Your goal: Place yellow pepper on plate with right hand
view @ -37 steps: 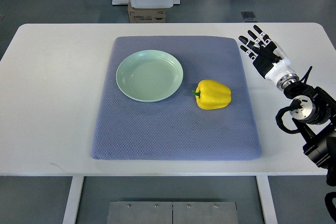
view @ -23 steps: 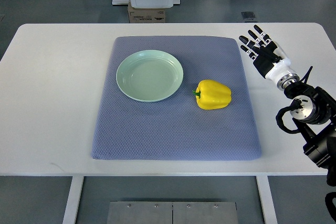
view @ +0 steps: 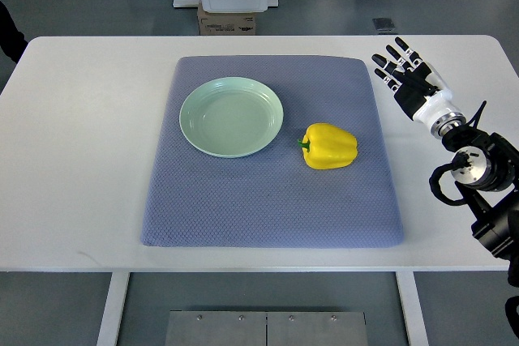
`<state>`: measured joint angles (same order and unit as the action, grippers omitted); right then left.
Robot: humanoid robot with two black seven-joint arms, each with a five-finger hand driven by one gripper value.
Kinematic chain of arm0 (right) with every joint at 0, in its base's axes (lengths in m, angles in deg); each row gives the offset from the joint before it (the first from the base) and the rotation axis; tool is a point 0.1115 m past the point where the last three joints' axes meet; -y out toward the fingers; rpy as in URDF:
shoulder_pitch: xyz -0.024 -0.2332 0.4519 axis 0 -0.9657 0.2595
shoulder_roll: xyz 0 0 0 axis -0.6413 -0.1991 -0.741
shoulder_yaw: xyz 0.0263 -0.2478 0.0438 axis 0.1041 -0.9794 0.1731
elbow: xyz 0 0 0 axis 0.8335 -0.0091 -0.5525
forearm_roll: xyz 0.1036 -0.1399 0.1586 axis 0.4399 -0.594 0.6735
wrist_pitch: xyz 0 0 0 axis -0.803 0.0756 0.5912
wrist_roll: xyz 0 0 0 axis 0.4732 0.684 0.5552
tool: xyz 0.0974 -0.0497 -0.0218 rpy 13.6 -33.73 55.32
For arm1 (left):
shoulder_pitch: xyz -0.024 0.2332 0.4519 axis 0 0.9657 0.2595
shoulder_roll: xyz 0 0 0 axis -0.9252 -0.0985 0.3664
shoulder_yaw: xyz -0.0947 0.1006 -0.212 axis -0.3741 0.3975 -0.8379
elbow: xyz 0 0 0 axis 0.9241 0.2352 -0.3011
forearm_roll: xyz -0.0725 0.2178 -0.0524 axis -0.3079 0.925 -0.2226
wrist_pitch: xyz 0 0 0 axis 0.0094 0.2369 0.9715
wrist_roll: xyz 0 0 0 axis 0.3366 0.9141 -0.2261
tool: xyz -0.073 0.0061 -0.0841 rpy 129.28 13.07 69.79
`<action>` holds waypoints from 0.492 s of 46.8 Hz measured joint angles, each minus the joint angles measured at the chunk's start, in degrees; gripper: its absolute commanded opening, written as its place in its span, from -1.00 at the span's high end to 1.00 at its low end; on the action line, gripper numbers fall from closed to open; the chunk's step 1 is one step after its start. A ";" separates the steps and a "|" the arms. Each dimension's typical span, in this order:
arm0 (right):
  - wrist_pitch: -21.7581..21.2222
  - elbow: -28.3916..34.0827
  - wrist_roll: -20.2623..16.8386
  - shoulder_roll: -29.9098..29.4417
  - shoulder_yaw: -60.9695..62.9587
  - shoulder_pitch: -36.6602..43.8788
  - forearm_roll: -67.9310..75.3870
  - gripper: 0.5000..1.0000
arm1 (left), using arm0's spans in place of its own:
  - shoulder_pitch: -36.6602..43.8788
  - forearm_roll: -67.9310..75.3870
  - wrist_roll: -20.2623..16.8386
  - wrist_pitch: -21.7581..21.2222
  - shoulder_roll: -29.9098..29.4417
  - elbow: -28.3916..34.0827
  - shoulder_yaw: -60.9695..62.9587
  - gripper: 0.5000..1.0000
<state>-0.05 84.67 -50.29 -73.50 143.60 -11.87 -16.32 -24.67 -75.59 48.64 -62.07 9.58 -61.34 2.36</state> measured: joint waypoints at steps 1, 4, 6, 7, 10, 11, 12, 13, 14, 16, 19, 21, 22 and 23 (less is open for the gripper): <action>0.00 -0.04 0.00 -0.01 0.00 0.00 -0.01 -1.00 | 0.00 0.00 0.00 0.00 0.00 0.00 0.00 -1.00; -0.01 -0.09 0.00 -0.04 0.00 -0.05 -0.02 -1.00 | 0.00 -0.01 0.00 0.00 0.00 0.00 0.00 -1.00; -0.01 -0.11 0.03 -0.13 -0.01 -0.09 -0.03 -1.00 | 0.00 -0.02 0.00 0.00 0.00 0.00 0.00 -1.00; -0.01 -0.12 0.04 -0.16 -0.02 -0.09 -0.03 -1.00 | 0.00 -0.02 0.00 0.00 0.00 0.00 0.00 -1.00; -0.03 -0.40 0.07 -0.26 -0.03 -0.09 -0.03 -1.00 | 0.00 -0.02 0.00 0.00 0.00 0.00 0.00 -1.00; -0.03 -0.54 0.07 -0.26 -0.03 -0.09 -0.03 -1.00 | 0.00 -0.01 0.00 0.00 0.00 0.00 0.00 -1.00; -0.03 -0.69 0.08 -0.26 -0.03 -0.09 -0.02 -1.00 | 0.01 -0.02 0.00 0.00 0.00 0.00 0.00 -1.00; -0.03 -0.81 0.08 -0.30 -0.03 -0.09 0.00 -1.00 | 0.01 -0.01 0.00 0.00 0.00 0.00 0.00 -1.00; -0.03 -0.97 0.08 -0.31 -0.03 -0.09 -0.01 -1.00 | 0.00 -0.01 -0.01 0.00 0.00 0.00 0.00 -1.00; -0.03 -1.28 0.08 -0.34 -0.04 -0.10 0.00 -1.00 | 0.01 -0.01 0.00 0.00 0.00 0.00 0.00 -1.00; -0.03 -1.87 0.08 -0.35 -0.16 -0.18 -0.01 -1.00 | 0.00 -0.01 0.00 0.00 0.00 0.00 0.00 -1.00; -0.03 -2.35 0.00 -0.43 -0.20 -0.19 -0.02 -1.00 | 0.00 -0.02 0.00 0.00 0.00 0.00 0.00 -1.00; -0.03 -2.51 -0.03 -0.43 -0.21 -0.19 -0.02 -1.00 | 0.00 -0.01 -0.01 0.00 0.00 0.00 0.00 -1.00; -0.03 -2.64 -0.09 -0.44 -0.21 -0.19 -0.02 -1.00 | 0.01 -0.01 0.00 0.00 0.00 0.00 0.00 -1.00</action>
<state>-0.08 82.03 -50.39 -73.94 143.39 -12.06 -16.34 -24.67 -75.60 48.64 -62.07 9.58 -61.34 2.36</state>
